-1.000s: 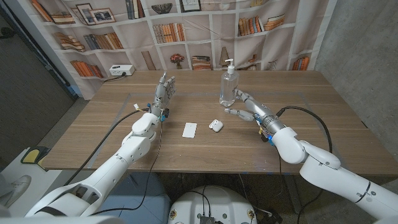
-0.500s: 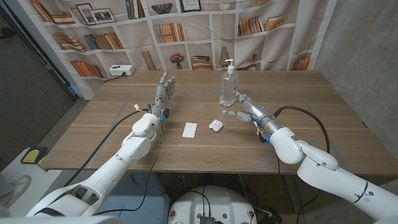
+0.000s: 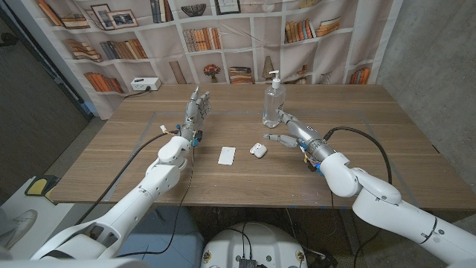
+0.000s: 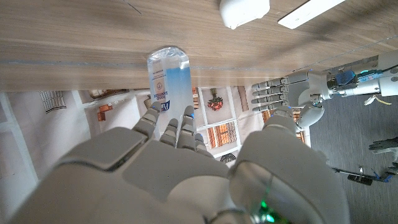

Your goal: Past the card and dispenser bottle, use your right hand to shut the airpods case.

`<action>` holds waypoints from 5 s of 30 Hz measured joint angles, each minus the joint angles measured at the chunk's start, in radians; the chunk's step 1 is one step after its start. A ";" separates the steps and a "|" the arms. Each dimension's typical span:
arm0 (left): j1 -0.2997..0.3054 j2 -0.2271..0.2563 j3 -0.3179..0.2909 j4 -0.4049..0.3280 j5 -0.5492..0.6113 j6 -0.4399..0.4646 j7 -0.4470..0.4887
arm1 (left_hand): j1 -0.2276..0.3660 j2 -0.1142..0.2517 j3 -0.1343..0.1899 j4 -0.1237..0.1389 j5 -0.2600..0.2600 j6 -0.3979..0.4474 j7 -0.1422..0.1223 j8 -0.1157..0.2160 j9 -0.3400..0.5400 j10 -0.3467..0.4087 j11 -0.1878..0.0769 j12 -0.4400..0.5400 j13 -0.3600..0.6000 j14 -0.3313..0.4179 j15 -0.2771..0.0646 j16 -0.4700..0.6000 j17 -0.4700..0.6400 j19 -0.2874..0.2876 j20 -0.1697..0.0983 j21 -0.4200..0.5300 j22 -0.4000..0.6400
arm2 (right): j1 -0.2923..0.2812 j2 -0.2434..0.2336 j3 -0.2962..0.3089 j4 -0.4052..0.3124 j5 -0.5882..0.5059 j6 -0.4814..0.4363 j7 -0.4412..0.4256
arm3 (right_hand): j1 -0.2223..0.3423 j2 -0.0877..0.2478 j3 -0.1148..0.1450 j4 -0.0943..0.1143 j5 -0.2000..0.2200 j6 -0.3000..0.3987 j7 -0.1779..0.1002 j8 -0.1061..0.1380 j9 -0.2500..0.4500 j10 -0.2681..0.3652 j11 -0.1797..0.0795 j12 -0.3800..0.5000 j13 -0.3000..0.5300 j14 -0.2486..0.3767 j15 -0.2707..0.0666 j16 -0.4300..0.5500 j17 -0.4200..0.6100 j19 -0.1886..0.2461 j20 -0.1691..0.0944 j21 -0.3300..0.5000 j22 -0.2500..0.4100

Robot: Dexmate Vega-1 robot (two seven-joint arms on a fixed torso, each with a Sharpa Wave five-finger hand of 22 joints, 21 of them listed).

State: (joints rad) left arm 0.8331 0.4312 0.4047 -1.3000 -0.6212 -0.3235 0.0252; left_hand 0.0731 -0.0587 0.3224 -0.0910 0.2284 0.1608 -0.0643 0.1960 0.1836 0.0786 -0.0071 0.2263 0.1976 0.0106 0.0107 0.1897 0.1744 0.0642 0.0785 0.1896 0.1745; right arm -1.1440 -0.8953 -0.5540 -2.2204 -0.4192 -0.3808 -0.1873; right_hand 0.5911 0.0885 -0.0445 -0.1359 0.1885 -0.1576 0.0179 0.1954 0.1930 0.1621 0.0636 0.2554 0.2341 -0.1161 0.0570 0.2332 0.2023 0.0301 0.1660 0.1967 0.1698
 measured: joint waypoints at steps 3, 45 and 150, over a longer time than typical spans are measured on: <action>0.002 0.000 0.000 -0.001 -0.001 0.000 0.001 | 0.001 0.001 0.000 0.000 0.000 0.000 0.000 0.000 0.000 0.000 0.000 0.000 0.000 0.000 0.000 0.000 0.000 0.000 0.000 0.000 0.000 | 0.002 0.001 -0.004 -0.001 -0.007 -0.007 0.006 | 0.005 -0.005 0.002 -0.002 0.000 0.000 0.000 0.000 0.000 0.011 0.000 0.004 0.001 0.006 -0.002 0.000 0.000 0.000 0.000 0.000 0.000; 0.012 -0.004 0.002 -0.006 -0.004 -0.007 -0.005 | 0.001 0.001 0.000 0.000 0.000 0.003 0.004 0.000 0.000 0.018 0.000 0.000 0.000 0.011 0.000 0.000 0.000 0.005 -0.005 0.000 0.000 | 0.085 0.044 -0.119 -0.032 -0.111 -0.160 0.120 | 0.021 -0.010 0.009 -0.003 0.000 -0.015 -0.005 -0.015 0.005 -0.020 0.024 -0.013 0.016 -0.003 0.008 -0.005 0.000 0.007 0.007 0.000 0.000; 0.012 -0.007 0.012 -0.001 -0.008 -0.001 -0.023 | 0.002 0.010 -0.017 -0.003 0.000 0.003 0.003 0.000 0.000 0.040 0.004 0.000 0.000 0.011 0.000 0.000 0.000 0.005 -0.005 0.000 0.000 | 0.156 0.185 -0.286 0.069 -0.474 -0.252 0.256 | 0.143 -0.015 0.057 -0.019 0.000 -0.014 0.011 0.001 0.005 0.025 -0.025 0.045 0.117 0.033 -0.014 -0.005 0.010 0.017 0.007 -0.008 0.000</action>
State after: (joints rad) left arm 0.8448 0.4239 0.4172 -1.3013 -0.6293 -0.3246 0.0026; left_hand 0.0748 -0.0486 0.3058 -0.0936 0.2284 0.1642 -0.0608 0.1960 0.1836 0.1181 -0.0035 0.2263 0.1974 0.0214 0.0107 0.1896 0.1743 0.0696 0.0732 0.1896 0.1745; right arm -0.9881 -0.7107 -0.8403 -2.1512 -0.8932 -0.6323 0.0687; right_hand 0.7343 0.0737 0.0129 -0.1544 0.1885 -0.1716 0.0288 0.1965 0.1975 0.1870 0.0388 0.3003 0.3513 -0.0832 0.0430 0.2284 0.2119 0.0476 0.1731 0.1886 0.1698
